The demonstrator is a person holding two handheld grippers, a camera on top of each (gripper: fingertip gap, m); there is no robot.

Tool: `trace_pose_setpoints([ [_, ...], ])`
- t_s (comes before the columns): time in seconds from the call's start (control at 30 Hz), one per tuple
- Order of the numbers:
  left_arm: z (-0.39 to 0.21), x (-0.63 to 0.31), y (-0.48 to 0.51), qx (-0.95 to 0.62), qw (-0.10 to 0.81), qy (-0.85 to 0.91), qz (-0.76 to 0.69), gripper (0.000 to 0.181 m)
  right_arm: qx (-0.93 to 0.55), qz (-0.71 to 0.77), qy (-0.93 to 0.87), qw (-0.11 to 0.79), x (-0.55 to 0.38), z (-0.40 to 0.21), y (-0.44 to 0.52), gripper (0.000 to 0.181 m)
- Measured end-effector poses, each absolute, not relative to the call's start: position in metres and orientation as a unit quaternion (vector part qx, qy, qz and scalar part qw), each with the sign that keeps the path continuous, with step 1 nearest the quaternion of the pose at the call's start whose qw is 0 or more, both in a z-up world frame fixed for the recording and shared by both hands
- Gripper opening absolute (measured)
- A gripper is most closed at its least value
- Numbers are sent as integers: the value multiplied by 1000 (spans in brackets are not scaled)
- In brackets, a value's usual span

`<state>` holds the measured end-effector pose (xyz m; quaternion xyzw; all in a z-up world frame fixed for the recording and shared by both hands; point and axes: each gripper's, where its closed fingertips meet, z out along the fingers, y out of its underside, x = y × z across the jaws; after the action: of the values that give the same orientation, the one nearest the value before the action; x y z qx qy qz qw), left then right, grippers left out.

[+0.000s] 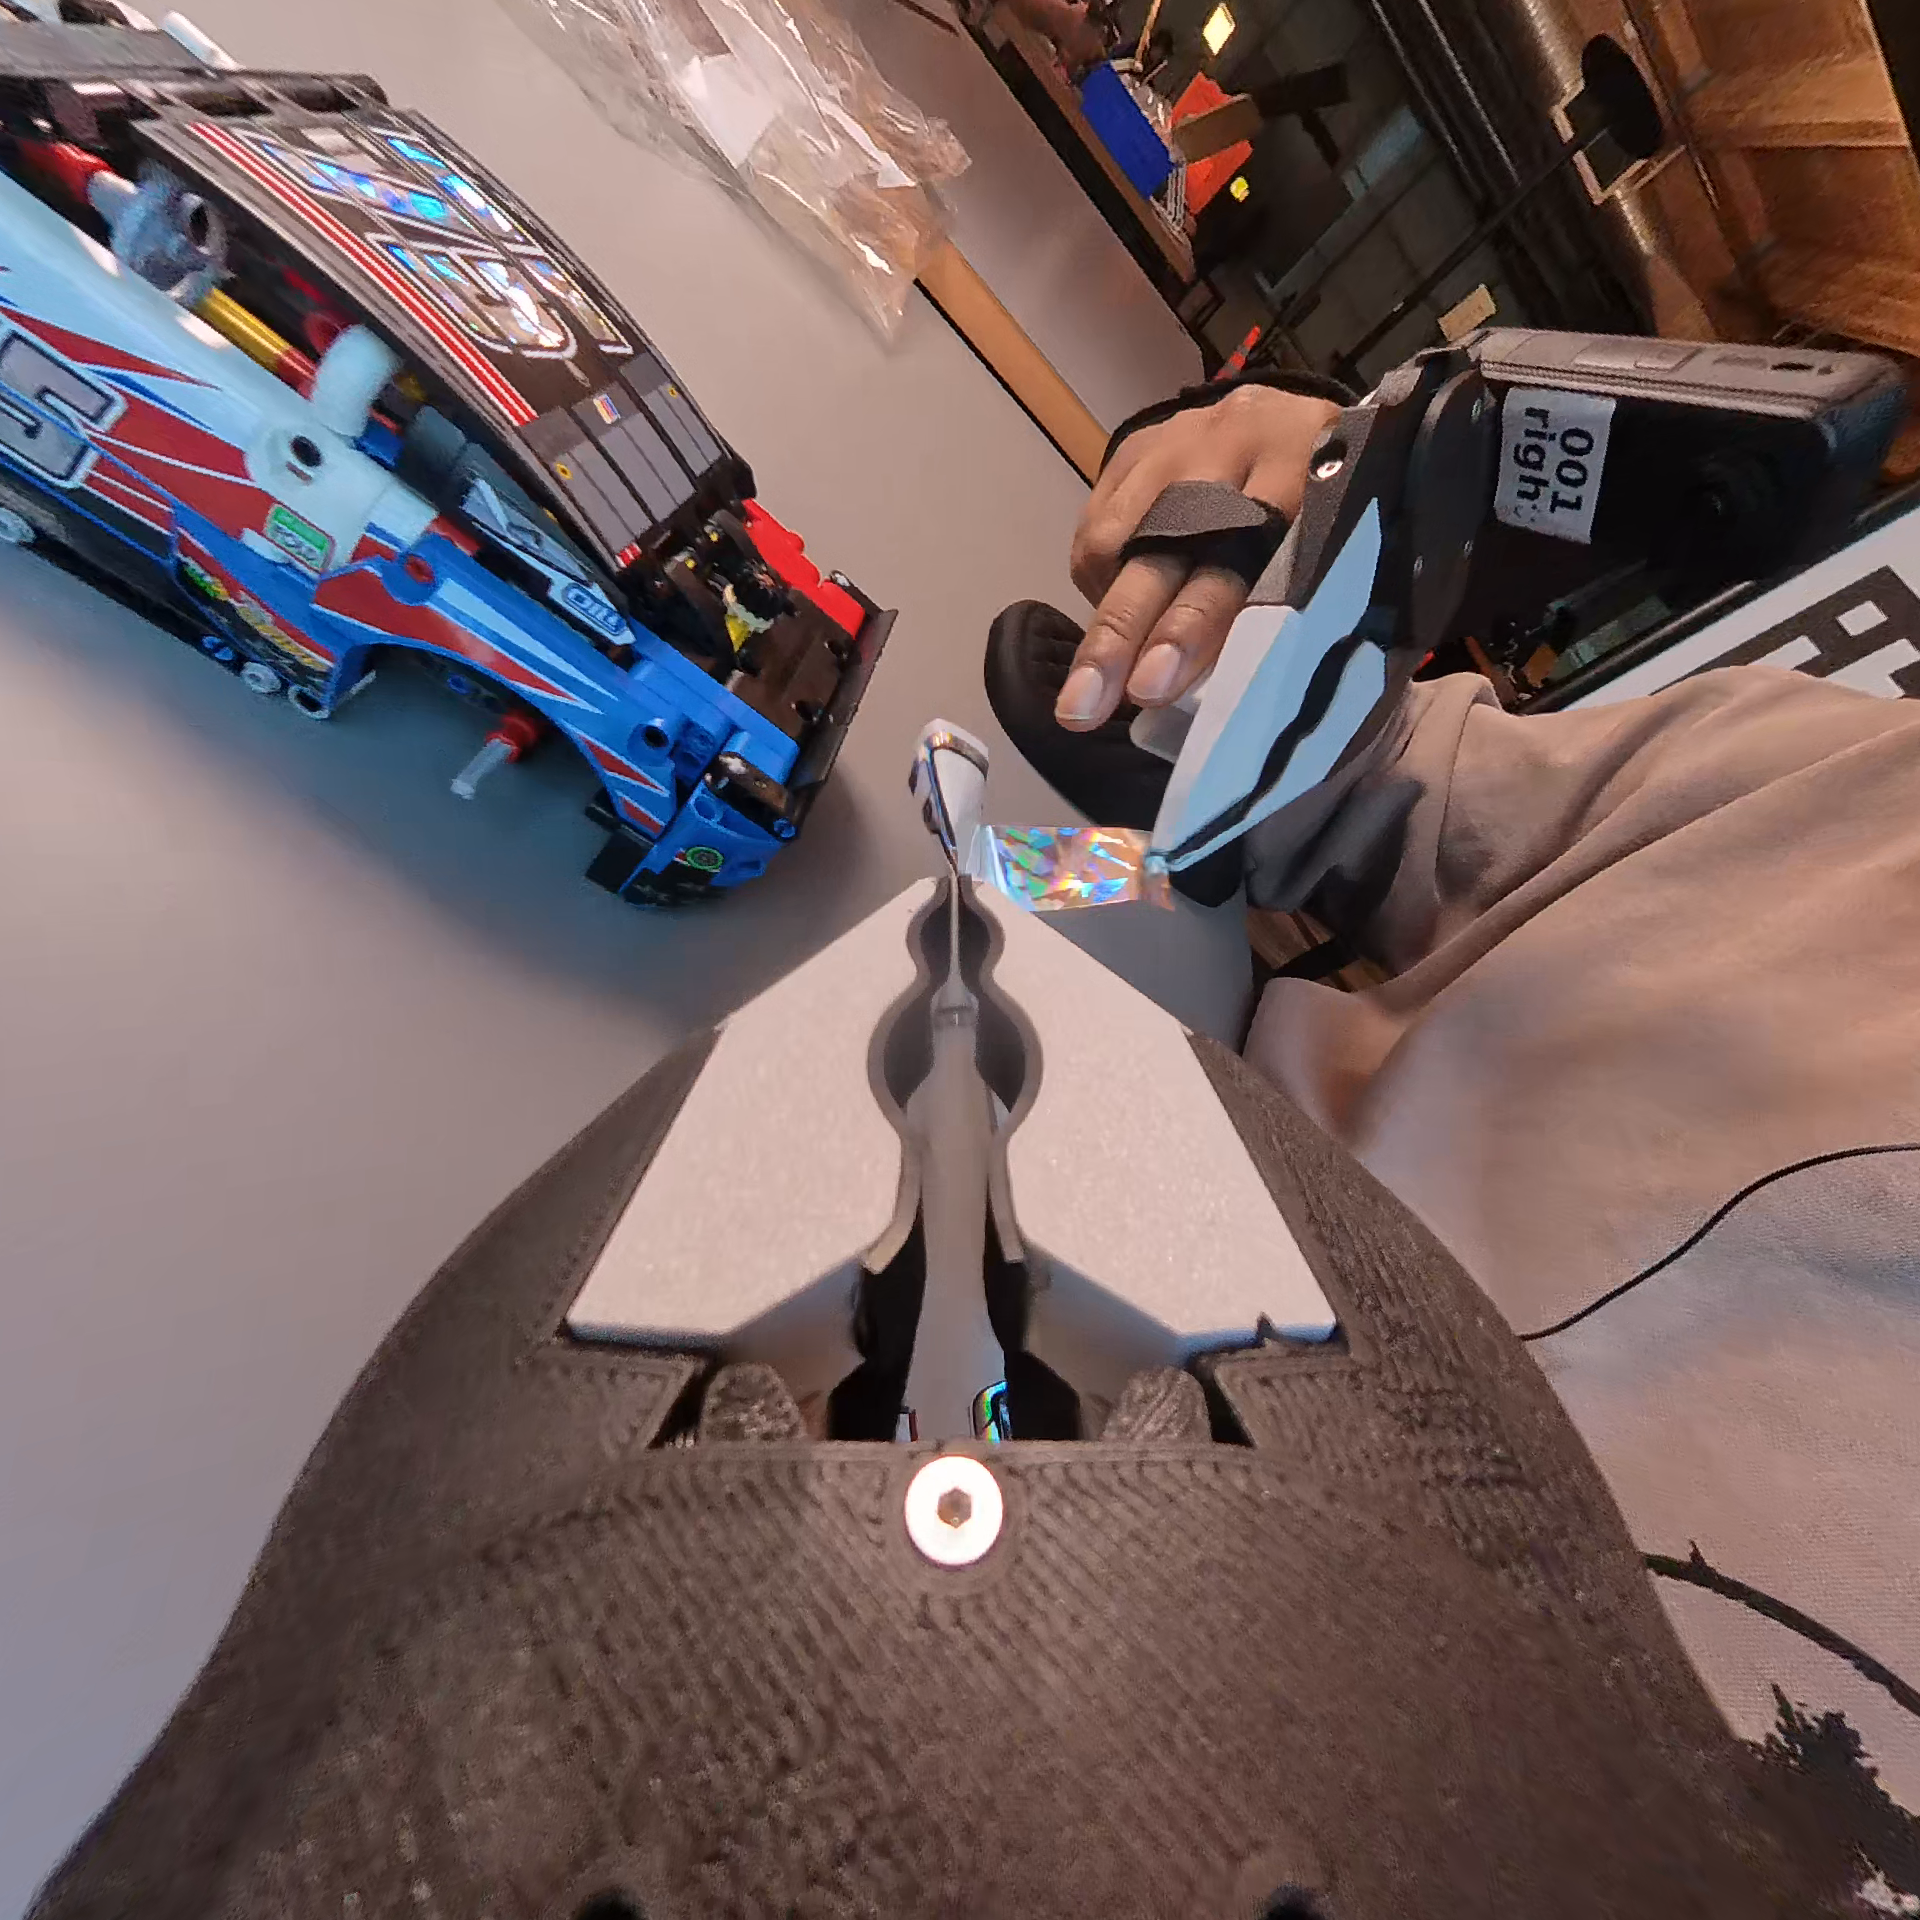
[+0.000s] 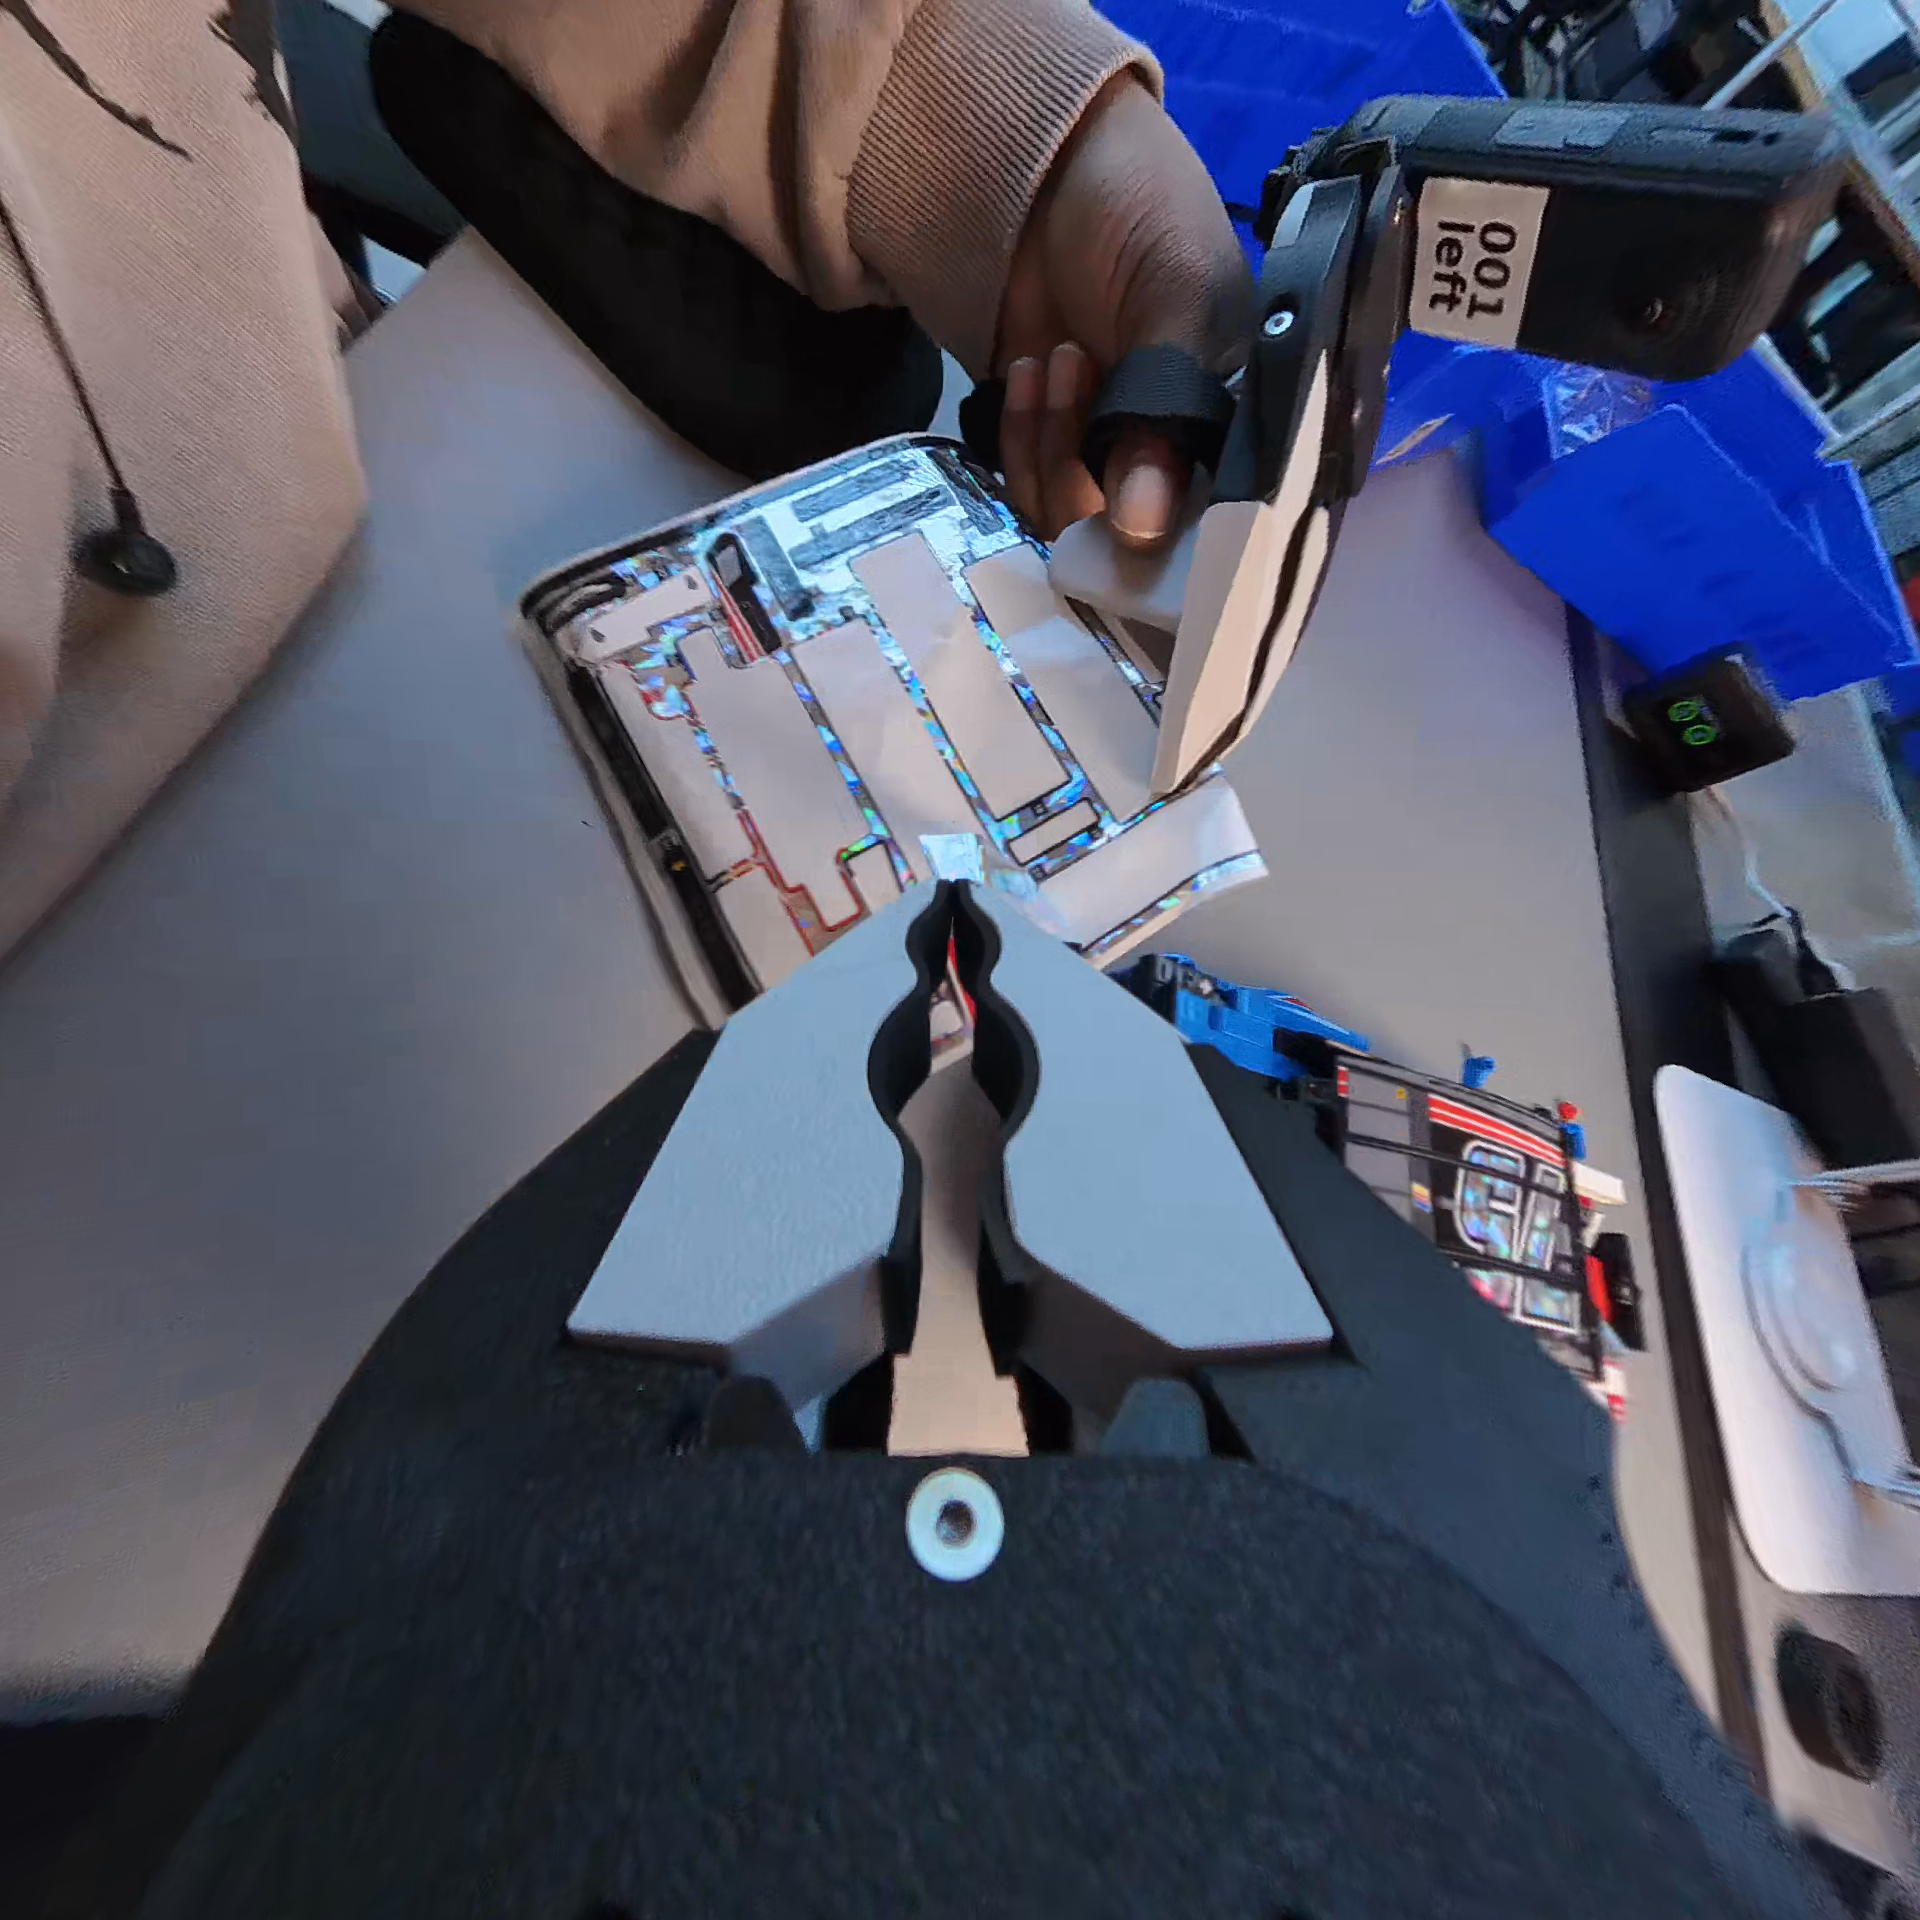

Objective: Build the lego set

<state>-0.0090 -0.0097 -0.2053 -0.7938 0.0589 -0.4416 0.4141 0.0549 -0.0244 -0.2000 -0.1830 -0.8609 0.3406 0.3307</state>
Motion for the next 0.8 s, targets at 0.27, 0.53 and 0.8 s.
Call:
trace_pose_setpoints([
  [0.27, -169, -59, -8, -809, 470, 57, -349, 0, -207, 545, -764, 275, 90, -124, -19, 0],
  [0.53, -122, -179, 14, -880, 465, 27, -96, 0, -326, 607, -658, 304, 78, -104, 29, 0],
  [0.8, -140, -263, 47, -903, 424, -44, 49, 23, -443, 718, -498, 200, 61, -103, 60, 0],
])
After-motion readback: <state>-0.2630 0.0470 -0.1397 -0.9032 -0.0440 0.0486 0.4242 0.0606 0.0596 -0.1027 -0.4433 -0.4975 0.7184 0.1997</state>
